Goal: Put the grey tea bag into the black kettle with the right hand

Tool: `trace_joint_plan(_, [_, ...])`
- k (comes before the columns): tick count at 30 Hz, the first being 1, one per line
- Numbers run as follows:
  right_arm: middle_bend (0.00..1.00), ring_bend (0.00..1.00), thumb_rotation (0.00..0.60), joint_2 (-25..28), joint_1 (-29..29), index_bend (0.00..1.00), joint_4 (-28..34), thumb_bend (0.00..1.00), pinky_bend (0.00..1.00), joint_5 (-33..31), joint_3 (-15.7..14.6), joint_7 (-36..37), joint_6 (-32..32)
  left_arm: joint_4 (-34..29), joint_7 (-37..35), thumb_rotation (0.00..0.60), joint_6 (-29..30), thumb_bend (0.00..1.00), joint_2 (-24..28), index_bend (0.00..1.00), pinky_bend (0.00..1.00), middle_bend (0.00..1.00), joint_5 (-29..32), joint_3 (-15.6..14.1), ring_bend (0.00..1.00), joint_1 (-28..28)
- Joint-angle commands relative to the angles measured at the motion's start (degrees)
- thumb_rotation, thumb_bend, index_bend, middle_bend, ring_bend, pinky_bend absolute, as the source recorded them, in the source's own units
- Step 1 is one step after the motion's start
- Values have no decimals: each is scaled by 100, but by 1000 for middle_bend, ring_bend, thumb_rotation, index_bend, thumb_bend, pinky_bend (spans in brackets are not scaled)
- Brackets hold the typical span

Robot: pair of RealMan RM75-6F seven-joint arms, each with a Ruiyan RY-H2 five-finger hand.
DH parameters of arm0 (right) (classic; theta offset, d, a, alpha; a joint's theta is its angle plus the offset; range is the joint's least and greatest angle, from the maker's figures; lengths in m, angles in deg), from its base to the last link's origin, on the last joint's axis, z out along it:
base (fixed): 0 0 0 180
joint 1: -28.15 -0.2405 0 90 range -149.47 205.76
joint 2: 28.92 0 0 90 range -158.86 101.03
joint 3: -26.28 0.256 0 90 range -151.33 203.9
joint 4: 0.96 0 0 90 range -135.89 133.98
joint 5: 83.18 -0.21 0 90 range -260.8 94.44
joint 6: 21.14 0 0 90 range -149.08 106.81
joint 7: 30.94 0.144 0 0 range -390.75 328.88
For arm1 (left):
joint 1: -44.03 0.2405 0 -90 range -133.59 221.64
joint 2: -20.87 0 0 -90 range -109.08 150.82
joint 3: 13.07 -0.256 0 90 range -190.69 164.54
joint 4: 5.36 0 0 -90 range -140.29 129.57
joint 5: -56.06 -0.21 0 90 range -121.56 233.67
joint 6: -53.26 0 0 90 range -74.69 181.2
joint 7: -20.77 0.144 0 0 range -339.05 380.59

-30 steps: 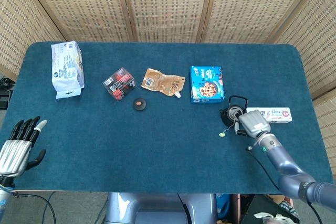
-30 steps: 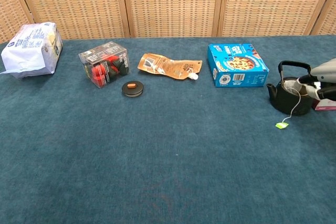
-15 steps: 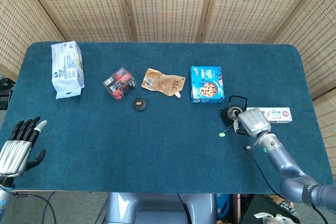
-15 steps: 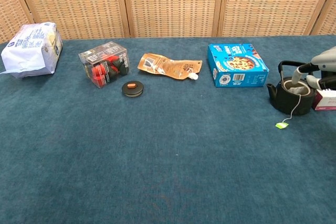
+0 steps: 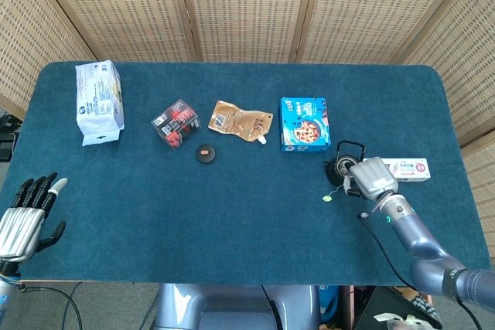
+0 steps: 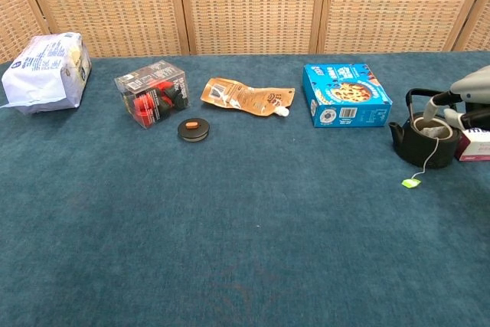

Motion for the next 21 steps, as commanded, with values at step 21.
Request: trace_joint_plan(21, [899,898,0,-36,41,221,-92,865,961,23,-111,134,150,16,-4,600,-3,408,-15,0,0,0,5,-6,0,9])
